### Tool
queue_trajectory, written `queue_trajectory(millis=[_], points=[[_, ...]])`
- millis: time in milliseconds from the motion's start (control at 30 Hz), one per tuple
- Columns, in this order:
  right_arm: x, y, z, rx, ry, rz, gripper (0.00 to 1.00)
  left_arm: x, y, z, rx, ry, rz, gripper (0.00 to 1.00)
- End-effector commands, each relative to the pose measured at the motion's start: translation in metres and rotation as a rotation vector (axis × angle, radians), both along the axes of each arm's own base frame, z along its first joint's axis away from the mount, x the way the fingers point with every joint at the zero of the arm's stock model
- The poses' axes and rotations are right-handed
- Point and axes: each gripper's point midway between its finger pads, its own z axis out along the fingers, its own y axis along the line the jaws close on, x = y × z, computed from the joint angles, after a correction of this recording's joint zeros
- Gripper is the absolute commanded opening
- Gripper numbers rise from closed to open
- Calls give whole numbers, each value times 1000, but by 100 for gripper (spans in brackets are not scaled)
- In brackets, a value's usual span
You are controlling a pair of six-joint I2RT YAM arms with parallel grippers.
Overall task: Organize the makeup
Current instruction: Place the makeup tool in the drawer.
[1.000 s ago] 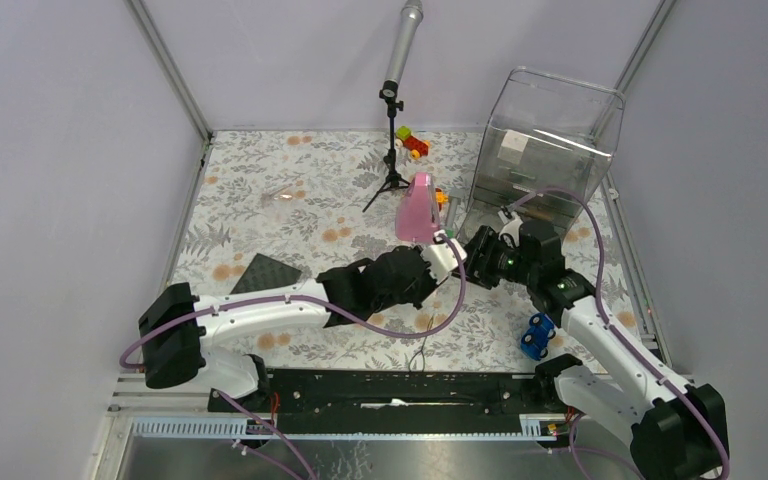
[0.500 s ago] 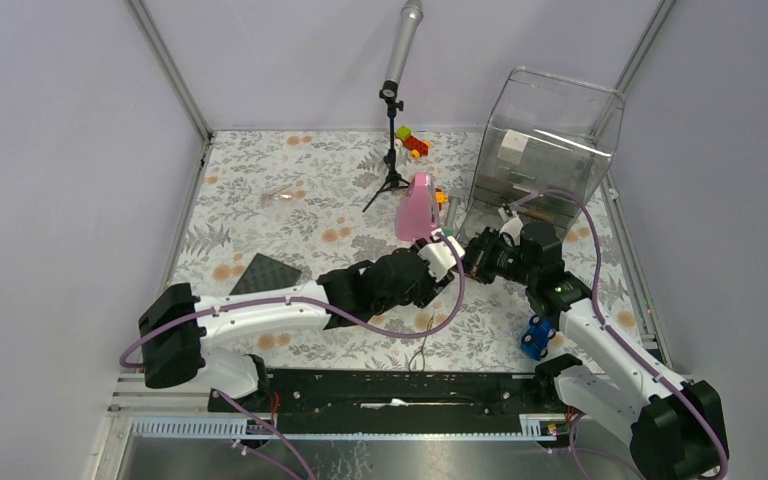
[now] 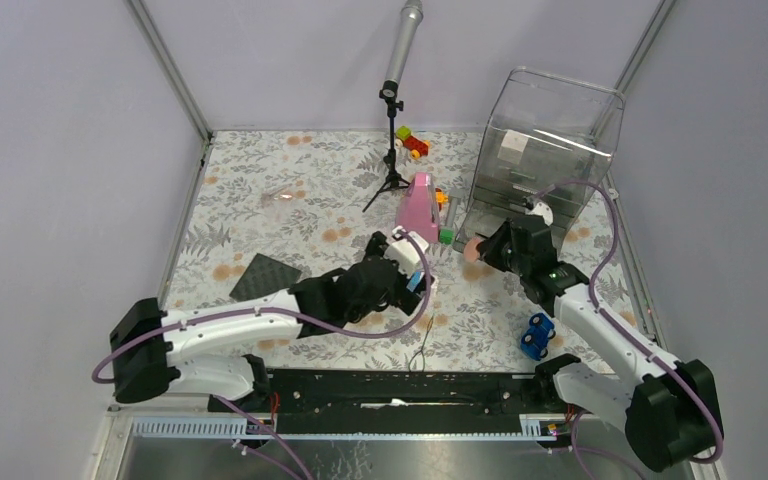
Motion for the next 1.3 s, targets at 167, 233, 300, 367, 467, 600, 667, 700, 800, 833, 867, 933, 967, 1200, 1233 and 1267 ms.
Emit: queue_trajectory(millis=[167, 233, 300, 367, 467, 600, 667, 700, 800, 833, 867, 933, 967, 1200, 1233, 1267], points=[[56, -82, 14, -257, -164, -423, 3, 7, 62, 5, -140, 57, 167, 95], [65, -93, 18, -278, -180, -469, 4, 10, 72, 8, -170, 62, 184, 96], [73, -102, 22, -291, -192, -494, 11, 14, 81, 12, -196, 64, 208, 97], [80, -107, 22, -302, -181, -495, 30, 21, 88, 15, -213, 70, 243, 97], [83, -112, 17, -304, -156, -488, 50, 35, 99, 14, -221, 99, 307, 98], [78, -119, 19, -306, -163, -480, 58, 52, 108, 24, -277, 91, 358, 99], [76, -121, 22, -317, -174, -468, 59, 62, 114, 35, -321, 73, 390, 99], [74, -121, 24, -320, -180, -460, 59, 69, 118, 39, -340, 67, 410, 99], [69, -118, 27, -313, -186, -424, 60, 93, 140, 53, -382, 44, 509, 99], [67, -115, 28, -304, -185, -408, 61, 101, 147, 57, -394, 40, 543, 98], [65, -112, 28, -294, -187, -390, 61, 110, 155, 61, -408, 35, 580, 98], [60, -106, 27, -276, -190, -355, 62, 129, 173, 66, -441, 33, 657, 96], [59, -105, 27, -276, -194, -349, 62, 140, 182, 71, -466, 31, 696, 95], [53, -107, 24, -309, -196, -323, 62, 215, 245, 58, -572, 36, 929, 76], [52, -107, 23, -311, -196, -320, 63, 225, 252, 53, -566, 48, 954, 76], [52, -107, 23, -311, -196, -319, 63, 235, 259, 44, -550, 68, 979, 76]])
